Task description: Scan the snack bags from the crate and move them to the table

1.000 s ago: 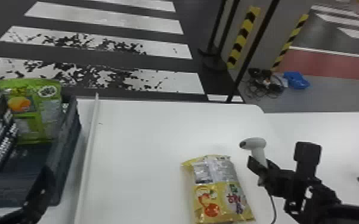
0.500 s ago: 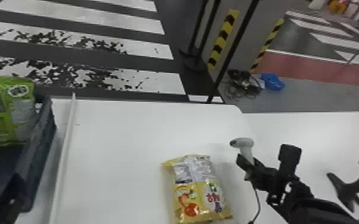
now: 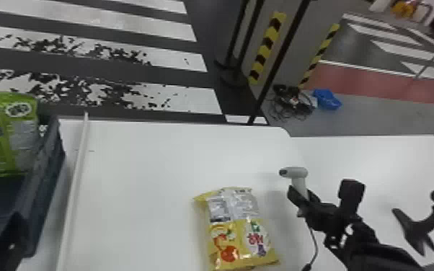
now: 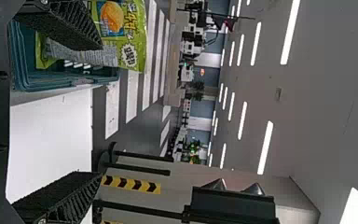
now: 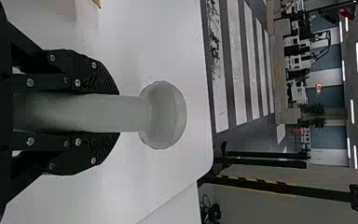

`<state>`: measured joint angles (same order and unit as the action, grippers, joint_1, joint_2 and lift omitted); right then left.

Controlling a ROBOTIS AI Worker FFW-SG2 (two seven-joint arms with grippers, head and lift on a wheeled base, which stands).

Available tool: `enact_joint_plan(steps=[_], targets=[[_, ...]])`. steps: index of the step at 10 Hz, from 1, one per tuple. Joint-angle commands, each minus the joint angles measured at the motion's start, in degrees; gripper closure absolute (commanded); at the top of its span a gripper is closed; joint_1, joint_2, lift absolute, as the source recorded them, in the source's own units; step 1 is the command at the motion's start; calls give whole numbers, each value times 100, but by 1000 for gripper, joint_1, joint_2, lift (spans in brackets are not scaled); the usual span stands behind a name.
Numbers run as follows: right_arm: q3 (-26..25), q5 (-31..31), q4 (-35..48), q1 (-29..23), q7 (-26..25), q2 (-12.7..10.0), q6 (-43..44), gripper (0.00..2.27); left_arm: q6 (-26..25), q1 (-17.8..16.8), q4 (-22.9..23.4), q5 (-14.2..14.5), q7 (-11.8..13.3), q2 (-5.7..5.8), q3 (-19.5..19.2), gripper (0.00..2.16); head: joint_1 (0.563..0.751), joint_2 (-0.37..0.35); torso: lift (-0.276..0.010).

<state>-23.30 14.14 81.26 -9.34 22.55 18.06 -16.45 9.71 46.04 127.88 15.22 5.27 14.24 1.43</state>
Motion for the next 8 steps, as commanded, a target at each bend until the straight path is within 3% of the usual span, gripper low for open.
enact_joint_plan(steps=[1,8], targets=[[18,-78,-225,2,57,66,120,2243,0,2,0,-2,0,9,6,29,695,-350,-95],[265,-280,-875,90,285,198,454,2240,0,-25,35,-46,26,-17,59,29,695,-350,-95]])
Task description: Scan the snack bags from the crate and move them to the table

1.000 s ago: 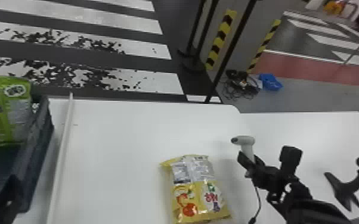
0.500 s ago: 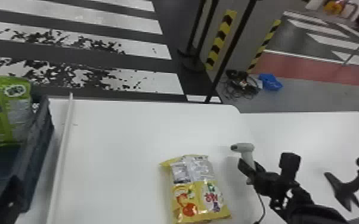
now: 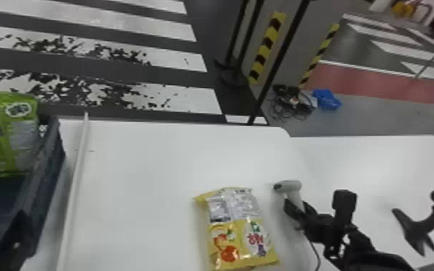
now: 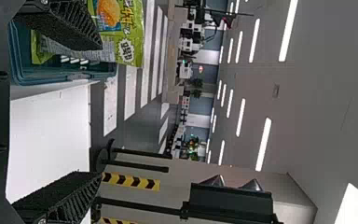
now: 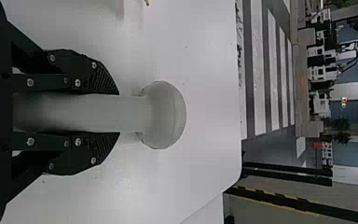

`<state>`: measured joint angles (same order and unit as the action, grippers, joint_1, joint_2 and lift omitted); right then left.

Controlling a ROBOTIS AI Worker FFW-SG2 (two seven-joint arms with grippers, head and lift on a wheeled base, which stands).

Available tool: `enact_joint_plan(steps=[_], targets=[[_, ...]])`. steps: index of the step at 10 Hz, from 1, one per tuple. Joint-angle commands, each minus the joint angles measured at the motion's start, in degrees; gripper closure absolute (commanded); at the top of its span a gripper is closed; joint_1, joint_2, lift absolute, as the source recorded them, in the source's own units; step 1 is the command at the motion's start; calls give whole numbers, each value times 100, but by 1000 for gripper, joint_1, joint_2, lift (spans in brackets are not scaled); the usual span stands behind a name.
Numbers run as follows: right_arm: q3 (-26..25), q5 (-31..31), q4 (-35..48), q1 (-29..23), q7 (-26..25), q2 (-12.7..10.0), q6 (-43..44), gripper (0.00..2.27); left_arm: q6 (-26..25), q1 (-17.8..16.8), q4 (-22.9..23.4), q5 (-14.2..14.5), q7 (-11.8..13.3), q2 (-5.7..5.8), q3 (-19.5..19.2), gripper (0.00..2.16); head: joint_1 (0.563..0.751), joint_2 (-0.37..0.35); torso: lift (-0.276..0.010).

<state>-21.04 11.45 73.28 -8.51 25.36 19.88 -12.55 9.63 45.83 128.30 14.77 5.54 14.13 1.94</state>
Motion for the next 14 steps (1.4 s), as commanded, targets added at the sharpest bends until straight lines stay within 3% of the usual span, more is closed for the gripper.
enact_joint_plan(steps=[1,2,3,4,5,7,11,12,14], targets=[[29,7,-121,7,4,16,99,2226,-10,-4,-16,-18,-1,-16,17,29,695,-350,-95],[3,68,-121,-1,21,16,117,1997,-10,-4,-7,-44,-1,-16,52,29,695,-350,-95],[-58,139,-112,-36,153,16,187,1352,-10,-12,2,-53,-1,-16,61,29,695,-350,-95],[-138,147,-77,-80,153,7,257,451,-10,-21,10,-53,-1,-16,78,29,695,-350,-95],[-199,235,64,-177,153,7,222,66,-10,-21,2,-53,-1,-16,78,29,695,-350,-95],[-357,323,758,-511,144,-46,-147,39,-10,-21,-16,-53,-1,-16,78,29,695,-350,-95],[-823,1044,2850,-1618,144,-529,-1448,66,-10,-83,-60,-53,-1,-7,96,29,695,-350,-95],[-885,1290,3131,-1847,180,-547,-1553,70,-10,-83,-69,-53,-1,2,96,29,695,-350,-95],[-1236,1800,3351,-1856,777,-573,-2854,76,-10,-91,-104,-53,-1,28,96,29,695,-350,-95]])
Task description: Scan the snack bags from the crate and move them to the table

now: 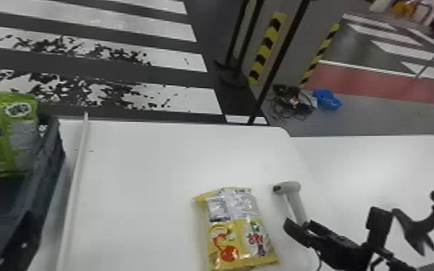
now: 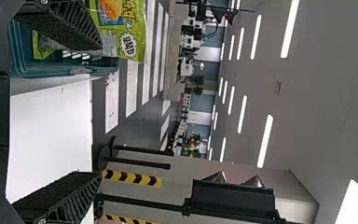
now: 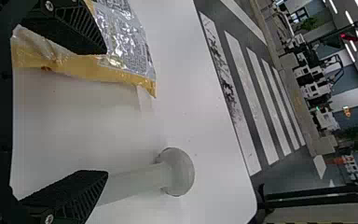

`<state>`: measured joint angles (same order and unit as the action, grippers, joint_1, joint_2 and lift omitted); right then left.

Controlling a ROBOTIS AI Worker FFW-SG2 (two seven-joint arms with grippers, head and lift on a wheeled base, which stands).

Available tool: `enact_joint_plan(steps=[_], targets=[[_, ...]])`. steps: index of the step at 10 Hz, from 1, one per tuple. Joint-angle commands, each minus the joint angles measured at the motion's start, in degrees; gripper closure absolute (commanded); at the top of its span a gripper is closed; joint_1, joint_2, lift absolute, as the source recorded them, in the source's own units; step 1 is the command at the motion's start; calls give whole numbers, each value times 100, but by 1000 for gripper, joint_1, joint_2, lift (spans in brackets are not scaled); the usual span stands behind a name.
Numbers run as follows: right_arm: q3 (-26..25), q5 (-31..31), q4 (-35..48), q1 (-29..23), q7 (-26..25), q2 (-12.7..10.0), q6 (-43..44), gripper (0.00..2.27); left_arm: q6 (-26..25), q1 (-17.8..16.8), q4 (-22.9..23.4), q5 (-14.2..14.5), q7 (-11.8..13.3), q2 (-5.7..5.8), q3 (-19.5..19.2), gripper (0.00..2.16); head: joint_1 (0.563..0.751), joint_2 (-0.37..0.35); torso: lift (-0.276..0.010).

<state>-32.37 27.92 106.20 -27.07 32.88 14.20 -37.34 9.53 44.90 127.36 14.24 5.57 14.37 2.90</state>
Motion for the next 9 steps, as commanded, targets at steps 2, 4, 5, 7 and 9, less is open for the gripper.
enact_joint_plan(steps=[2,4,5,7,9], targets=[[-270,205,111,219,439,4,-1307,73,18,-7,-53,0,6,13,0,29,695,-350,-95],[-226,178,-3,448,896,57,-1518,63,18,-7,-80,0,6,13,0,29,695,-335,-95],[-112,108,-214,624,1115,154,-1536,56,18,-7,-80,0,6,22,17,29,695,-327,-95],[64,134,-1084,1142,1625,435,-1712,56,0,1,-45,-9,6,22,17,29,695,-301,-95],[178,99,-1427,1327,1968,549,-1676,56,0,1,-53,-44,6,4,17,29,695,-294,-95]])
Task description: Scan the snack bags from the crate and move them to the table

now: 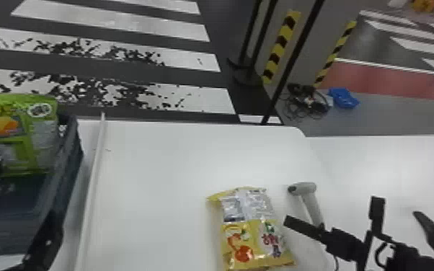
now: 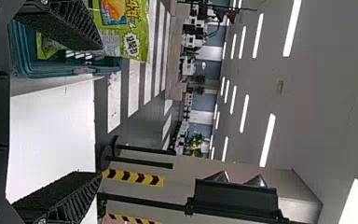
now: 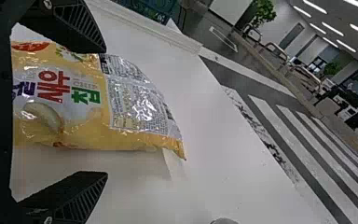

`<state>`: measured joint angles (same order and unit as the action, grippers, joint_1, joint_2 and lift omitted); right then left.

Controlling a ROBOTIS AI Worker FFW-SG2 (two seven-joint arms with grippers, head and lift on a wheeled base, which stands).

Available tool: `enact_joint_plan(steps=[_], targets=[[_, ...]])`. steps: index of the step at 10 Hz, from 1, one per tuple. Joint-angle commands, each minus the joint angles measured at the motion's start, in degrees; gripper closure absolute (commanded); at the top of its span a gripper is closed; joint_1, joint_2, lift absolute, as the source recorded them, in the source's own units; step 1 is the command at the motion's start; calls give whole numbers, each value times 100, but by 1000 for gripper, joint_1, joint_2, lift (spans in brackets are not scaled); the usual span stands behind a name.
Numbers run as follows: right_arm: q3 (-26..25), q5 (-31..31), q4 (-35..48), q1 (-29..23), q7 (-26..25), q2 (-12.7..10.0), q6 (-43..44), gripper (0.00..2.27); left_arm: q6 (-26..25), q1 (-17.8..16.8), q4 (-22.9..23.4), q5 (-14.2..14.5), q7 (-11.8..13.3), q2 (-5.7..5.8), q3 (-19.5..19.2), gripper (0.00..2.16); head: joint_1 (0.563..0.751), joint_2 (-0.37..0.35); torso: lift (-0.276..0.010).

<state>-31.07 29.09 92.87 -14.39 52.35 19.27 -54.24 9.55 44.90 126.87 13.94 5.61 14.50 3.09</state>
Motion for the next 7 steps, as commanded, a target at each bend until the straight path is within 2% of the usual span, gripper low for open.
enact_joint_plan(steps=[1,2,7], targets=[[163,-71,-191,120,91,139,14,56,-37,-26,-4,-32,-7,-27,34,29,695,-291,-95],[268,-88,-252,138,135,200,14,56,-72,-61,-4,-58,-7,-27,52,29,695,-289,-95],[717,-352,-331,173,319,191,260,53,-107,-61,13,-93,-16,0,78,29,695,-268,-95]])
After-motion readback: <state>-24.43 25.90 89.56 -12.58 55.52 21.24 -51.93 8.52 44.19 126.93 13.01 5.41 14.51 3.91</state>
